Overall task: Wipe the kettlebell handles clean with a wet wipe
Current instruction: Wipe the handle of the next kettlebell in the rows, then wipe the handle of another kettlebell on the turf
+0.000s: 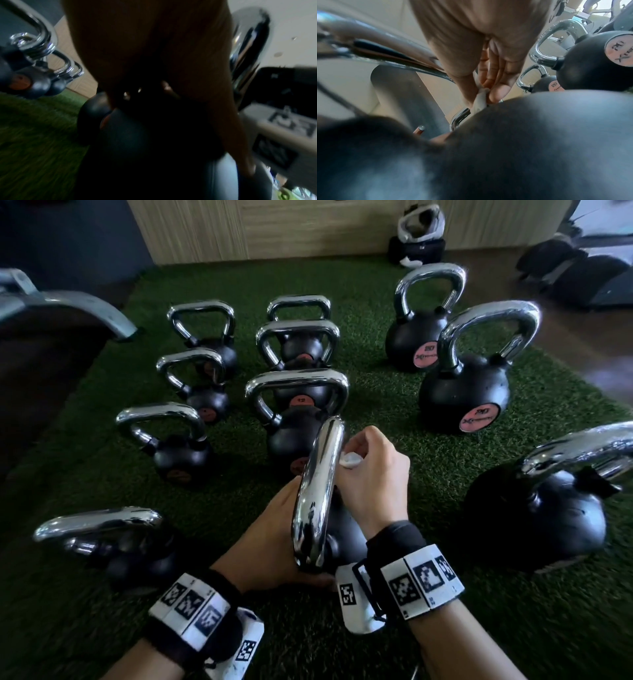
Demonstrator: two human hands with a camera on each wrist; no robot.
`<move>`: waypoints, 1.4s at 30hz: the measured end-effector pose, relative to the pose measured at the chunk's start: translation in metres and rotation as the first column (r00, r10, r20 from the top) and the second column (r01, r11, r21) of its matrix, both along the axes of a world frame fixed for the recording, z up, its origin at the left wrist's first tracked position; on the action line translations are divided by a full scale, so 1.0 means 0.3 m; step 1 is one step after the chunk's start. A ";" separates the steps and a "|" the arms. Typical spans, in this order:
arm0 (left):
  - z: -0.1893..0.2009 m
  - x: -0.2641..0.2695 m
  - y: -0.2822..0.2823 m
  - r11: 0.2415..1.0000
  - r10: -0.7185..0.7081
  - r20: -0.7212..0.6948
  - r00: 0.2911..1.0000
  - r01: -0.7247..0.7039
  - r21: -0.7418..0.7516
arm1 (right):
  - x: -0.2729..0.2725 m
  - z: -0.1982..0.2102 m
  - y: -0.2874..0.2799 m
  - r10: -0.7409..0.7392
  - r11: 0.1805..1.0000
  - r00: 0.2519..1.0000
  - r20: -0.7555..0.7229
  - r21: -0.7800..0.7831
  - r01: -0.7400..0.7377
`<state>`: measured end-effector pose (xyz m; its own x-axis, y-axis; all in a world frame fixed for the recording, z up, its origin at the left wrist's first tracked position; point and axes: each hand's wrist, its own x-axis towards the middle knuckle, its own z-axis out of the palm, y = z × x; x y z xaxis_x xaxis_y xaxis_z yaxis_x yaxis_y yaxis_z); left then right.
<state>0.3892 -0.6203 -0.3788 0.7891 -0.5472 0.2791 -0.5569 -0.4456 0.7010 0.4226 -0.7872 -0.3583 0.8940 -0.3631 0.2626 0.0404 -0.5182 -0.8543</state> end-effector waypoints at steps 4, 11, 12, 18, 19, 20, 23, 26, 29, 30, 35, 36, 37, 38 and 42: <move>0.033 0.039 0.072 0.988 -0.078 -0.285 0.955 0.113 0.108 | -0.017 -0.024 -0.072 0.040 0.998 0.999 -0.018 -0.040 -0.040; 0.277 -0.051 0.015 0.968 0.136 -0.413 0.900 -0.210 -0.139 | 0.088 -0.057 -0.106 0.231 0.936 0.952 -0.202 0.312 -0.161; 0.288 -0.072 -0.017 0.974 0.227 -0.253 0.940 -0.224 0.041 | 0.095 -0.054 -0.099 0.318 0.892 0.929 -0.191 0.392 -0.225; 0.280 -0.072 -0.078 0.949 0.284 -0.101 0.953 -0.264 0.172 | 0.120 -0.065 -0.127 0.497 0.868 0.827 -0.265 0.147 -0.475; 0.283 -0.068 -0.071 0.953 0.267 -0.117 0.957 -0.244 0.179 | 0.128 -0.070 -0.128 0.464 0.885 0.838 -0.287 0.102 -0.455; 0.289 -0.061 -0.064 0.960 0.241 -0.128 0.962 -0.217 0.175 | 0.135 -0.078 -0.131 0.454 0.889 0.841 -0.294 0.084 -0.451; 0.313 -0.014 -0.023 0.974 0.118 -0.205 0.972 -0.073 0.212 | 0.121 -0.090 -0.155 0.385 0.919 0.870 -0.308 0.041 -0.392; 0.363 0.067 0.038 0.934 -0.038 -0.265 0.964 0.128 0.333 | 0.036 -0.104 -0.170 0.273 0.959 0.931 -0.243 -0.014 -0.285; 0.421 0.143 0.052 0.853 -0.167 -0.305 0.938 0.292 0.433 | -0.070 -0.138 -0.141 0.134 0.991 0.989 -0.056 -0.010 -0.135; 0.434 0.164 0.051 0.828 -0.205 -0.317 0.926 0.336 0.449 | -0.094 -0.149 -0.125 0.093 0.996 0.996 -0.016 0.008 -0.093; 0.429 0.214 0.065 0.791 -0.278 -0.341 0.898 0.415 0.449 | -0.139 -0.157 -0.079 -0.014 0.999 1.000 0.003 0.044 0.014; 0.422 0.215 0.069 0.801 -0.281 -0.336 0.899 0.412 0.434 | -0.140 -0.153 -0.077 -0.019 0.999 1.000 -0.003 0.047 0.020; 0.415 0.217 0.074 0.810 -0.282 -0.330 0.901 0.408 0.422 | -0.139 -0.150 -0.077 -0.019 0.999 1.000 -0.006 0.049 0.020; 0.415 0.216 0.076 0.815 -0.286 -0.338 0.896 0.413 0.407 | -0.139 -0.146 -0.078 -0.019 0.999 1.000 -0.011 0.048 0.019; 0.433 0.234 0.076 0.764 -0.330 -0.362 0.872 0.471 0.440 | -0.163 -0.133 -0.067 -0.058 0.998 0.998 -0.020 0.020 0.058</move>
